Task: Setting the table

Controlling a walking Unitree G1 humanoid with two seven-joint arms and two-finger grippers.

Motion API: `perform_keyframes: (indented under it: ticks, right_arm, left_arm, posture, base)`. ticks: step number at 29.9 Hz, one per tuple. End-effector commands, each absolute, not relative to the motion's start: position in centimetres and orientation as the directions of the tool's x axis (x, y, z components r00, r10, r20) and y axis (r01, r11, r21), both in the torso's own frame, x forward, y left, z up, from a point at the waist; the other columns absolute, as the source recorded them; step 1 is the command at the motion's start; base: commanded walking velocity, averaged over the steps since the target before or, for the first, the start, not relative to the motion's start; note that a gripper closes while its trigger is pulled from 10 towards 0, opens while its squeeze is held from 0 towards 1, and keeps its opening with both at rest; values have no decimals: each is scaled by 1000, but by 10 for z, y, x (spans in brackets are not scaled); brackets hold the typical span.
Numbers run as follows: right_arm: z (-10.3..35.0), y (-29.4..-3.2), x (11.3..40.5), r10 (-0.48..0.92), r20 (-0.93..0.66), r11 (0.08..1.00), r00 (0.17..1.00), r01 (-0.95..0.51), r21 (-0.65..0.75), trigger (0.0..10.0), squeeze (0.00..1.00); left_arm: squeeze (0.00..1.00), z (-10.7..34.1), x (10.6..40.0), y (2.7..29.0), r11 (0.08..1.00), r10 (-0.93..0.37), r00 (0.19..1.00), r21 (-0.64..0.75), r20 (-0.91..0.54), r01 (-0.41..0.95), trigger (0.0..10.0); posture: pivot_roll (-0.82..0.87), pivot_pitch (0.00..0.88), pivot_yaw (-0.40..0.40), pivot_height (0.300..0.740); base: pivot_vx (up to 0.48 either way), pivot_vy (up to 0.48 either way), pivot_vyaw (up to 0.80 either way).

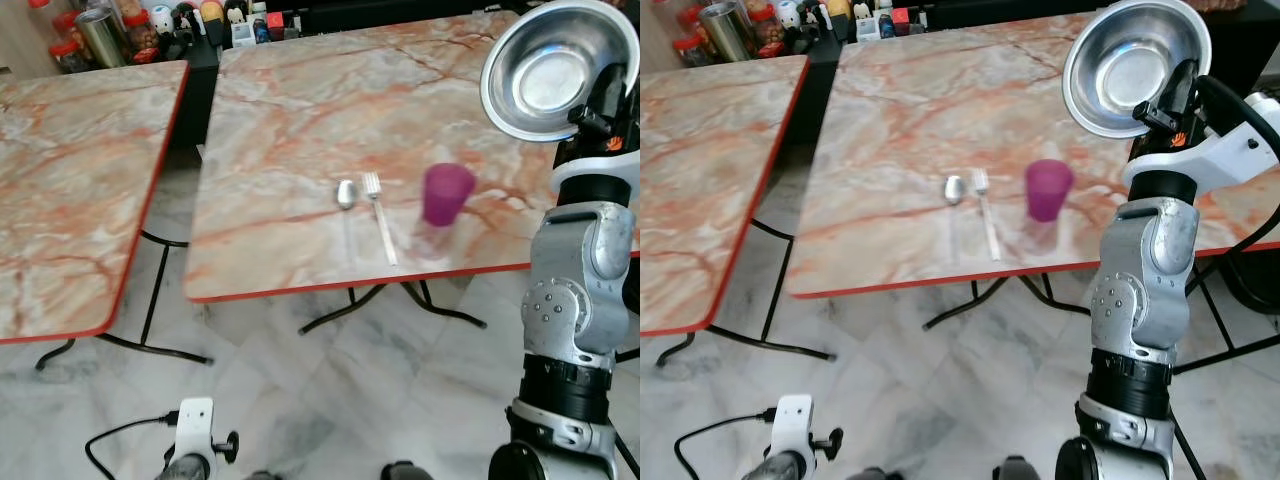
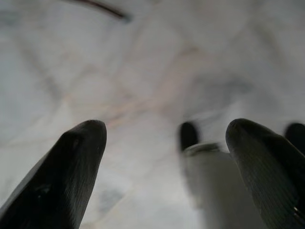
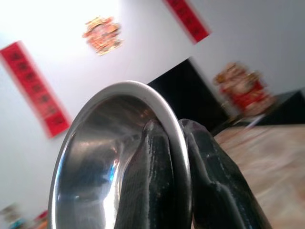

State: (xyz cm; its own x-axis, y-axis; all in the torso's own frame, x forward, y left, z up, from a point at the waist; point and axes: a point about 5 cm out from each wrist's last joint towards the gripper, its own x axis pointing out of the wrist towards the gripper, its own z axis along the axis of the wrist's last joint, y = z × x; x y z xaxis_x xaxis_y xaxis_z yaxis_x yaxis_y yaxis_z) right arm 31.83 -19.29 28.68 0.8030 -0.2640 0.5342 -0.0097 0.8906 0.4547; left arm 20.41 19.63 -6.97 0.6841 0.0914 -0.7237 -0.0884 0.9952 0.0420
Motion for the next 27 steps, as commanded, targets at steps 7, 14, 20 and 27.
perform_keyframes:
  ticks: [7,14,20,27]
  right_arm:
    - [292,-183,317,-204,559,909,804,-56,412,10000,0]
    - [265,-188,324,-187,474,928,861,-3,371,10000,0]
    - [259,-185,324,-147,453,944,879,-13,330,10000,0]
    - [253,-180,327,-117,425,950,898,-23,310,10000,0]
  left_arm:
    - [0,-77,190,204,993,110,643,57,-758,-103,10000]
    - [0,-77,187,206,993,111,644,55,-757,-107,10000]
    - [0,-80,180,208,992,117,632,58,-766,-113,10000]
    - [0,-82,177,208,992,117,624,59,-773,-113,10000]
  posture:
    - [-101,139,70,740]
    - [-92,157,67,740]
    - [-94,159,66,740]
    - [-87,163,65,740]
  base:
    - [0,480,0]
    - [0,480,0]
    - [0,480,0]
    - [0,480,0]
